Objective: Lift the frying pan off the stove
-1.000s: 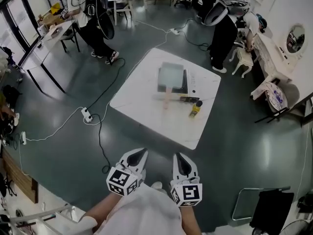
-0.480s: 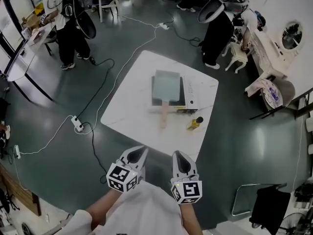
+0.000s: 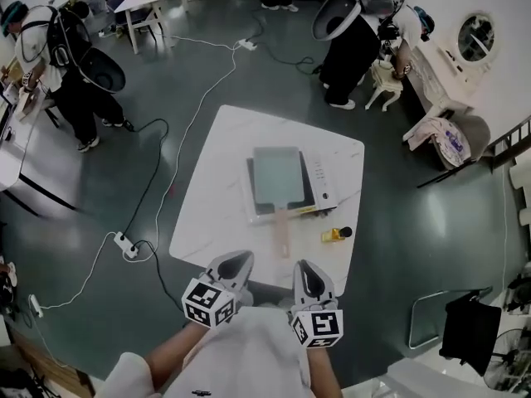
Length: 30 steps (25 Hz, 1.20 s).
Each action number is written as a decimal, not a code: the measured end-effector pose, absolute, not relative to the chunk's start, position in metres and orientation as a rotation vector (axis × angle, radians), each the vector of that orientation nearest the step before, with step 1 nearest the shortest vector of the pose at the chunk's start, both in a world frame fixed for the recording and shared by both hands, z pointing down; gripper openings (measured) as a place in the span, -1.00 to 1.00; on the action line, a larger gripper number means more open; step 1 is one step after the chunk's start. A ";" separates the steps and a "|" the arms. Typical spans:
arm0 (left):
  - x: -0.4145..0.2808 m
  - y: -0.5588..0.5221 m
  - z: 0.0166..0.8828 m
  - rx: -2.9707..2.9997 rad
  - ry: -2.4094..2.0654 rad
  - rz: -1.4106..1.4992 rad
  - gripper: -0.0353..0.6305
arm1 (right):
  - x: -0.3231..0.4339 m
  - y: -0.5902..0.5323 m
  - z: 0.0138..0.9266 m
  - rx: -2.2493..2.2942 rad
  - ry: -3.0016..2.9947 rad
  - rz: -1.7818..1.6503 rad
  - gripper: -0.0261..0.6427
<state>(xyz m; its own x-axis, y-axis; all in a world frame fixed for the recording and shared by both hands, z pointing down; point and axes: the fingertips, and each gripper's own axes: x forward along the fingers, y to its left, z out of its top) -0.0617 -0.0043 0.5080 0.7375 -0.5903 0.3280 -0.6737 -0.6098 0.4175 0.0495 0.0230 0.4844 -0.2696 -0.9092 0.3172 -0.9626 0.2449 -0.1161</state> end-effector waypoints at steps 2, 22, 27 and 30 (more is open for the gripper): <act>-0.066 -0.020 0.506 2.396 -0.955 0.188 -0.88 | 0.045 0.012 0.485 1.768 -2.333 0.438 -0.92; -0.026 -0.062 0.562 2.201 -0.822 0.199 -0.88 | 0.055 -0.022 0.502 1.587 -2.411 0.476 -0.82; -0.007 -0.071 0.577 2.171 -0.786 0.185 -0.88 | 0.061 -0.030 0.517 1.571 -2.412 0.507 -0.81; 0.003 -0.070 0.583 2.132 -0.740 0.161 -0.63 | 0.063 -0.031 0.525 1.564 -2.408 0.520 -0.81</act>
